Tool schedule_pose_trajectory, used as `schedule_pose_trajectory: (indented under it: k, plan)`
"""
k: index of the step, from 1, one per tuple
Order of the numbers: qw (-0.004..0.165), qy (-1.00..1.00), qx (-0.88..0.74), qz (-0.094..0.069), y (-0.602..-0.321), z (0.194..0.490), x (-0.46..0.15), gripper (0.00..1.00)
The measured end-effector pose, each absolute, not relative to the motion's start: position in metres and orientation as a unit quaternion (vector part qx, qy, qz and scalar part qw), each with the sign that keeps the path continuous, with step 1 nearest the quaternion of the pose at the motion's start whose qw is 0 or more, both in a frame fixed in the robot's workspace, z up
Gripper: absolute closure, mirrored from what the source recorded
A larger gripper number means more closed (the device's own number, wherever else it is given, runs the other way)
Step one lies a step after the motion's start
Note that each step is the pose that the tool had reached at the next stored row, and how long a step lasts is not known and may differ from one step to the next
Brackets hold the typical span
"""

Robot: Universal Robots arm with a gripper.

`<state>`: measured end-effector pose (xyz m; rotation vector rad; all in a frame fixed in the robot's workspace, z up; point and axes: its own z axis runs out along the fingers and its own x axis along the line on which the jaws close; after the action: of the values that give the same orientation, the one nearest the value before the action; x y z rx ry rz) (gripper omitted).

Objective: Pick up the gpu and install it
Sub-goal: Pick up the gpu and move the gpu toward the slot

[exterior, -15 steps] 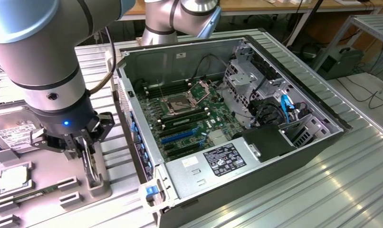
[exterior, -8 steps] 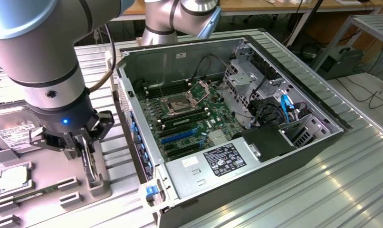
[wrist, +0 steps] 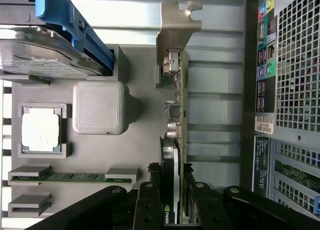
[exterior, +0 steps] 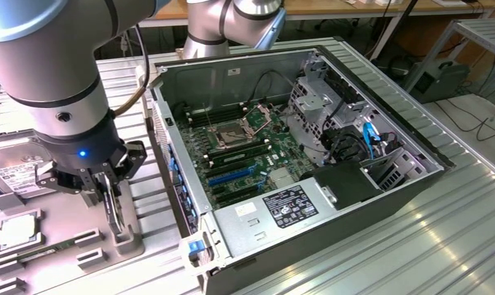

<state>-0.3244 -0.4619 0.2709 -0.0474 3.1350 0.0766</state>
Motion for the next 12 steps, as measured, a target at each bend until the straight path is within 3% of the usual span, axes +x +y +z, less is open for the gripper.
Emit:
schedule_pose_trajectory:
  k: [12]
  plan:
    - [0.002, 1.000, -0.015, 0.025, -0.4620, 0.2788, -0.3244, 0.73]
